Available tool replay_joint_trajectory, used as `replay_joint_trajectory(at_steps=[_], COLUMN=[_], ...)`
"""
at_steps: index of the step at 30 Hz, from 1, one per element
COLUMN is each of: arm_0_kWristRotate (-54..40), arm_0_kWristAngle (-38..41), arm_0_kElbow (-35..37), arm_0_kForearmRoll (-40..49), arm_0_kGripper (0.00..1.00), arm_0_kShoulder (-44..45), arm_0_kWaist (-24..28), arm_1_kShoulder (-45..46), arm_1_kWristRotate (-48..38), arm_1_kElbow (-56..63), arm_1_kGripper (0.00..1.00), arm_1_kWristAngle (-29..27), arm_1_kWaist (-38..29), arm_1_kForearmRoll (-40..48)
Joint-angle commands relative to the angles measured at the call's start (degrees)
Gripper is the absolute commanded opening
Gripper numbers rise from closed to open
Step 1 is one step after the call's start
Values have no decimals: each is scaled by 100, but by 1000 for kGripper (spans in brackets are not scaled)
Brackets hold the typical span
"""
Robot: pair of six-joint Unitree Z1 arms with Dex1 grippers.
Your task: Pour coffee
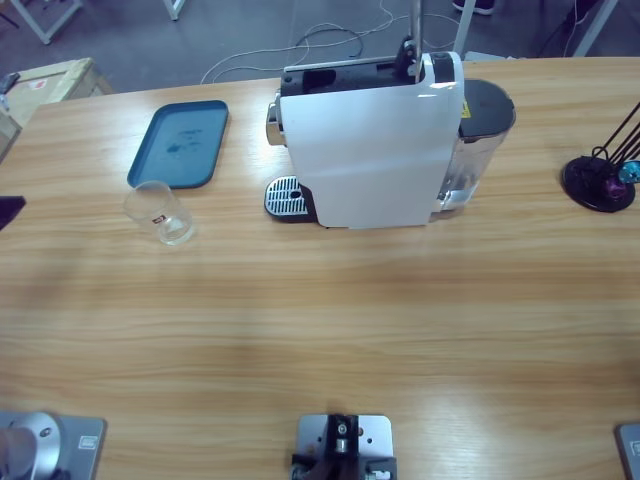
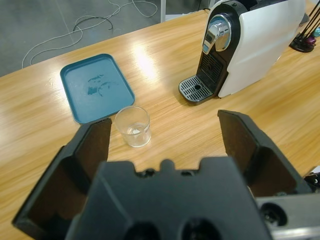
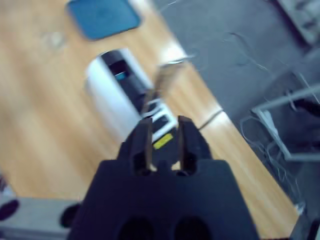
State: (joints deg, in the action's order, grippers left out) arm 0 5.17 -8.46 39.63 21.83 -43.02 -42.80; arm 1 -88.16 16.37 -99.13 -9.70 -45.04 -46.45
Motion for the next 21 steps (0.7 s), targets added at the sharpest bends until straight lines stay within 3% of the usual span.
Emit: replay_joint_trajectory(at_steps=[1,5,21], arm_0_kWristRotate=[-42,-42,-42], arm_0_kWristAngle=[29,29,33], arm_0_kElbow=[-183,-183,-192], arm_0_kForearmRoll=[-38,-38,-47], arm_0_kGripper=[899,899,899], arm_0_kShoulder=[48,57,40], arm_0_kWaist=[-27,-27,-27], arm_1_kShoulder=[-494,-1009,-1733], arm_1_kWristRotate=[-2214,-2573,-2543], arm_1_kElbow=[1245,1368,871], arm_1_kGripper=[0,0,0], arm_1_kWristAngle=[-1726,-2440,-2686], arm_1_kWaist=[-74,-406,-1086], arm_1_kForearmRoll=[1789,2056,2223])
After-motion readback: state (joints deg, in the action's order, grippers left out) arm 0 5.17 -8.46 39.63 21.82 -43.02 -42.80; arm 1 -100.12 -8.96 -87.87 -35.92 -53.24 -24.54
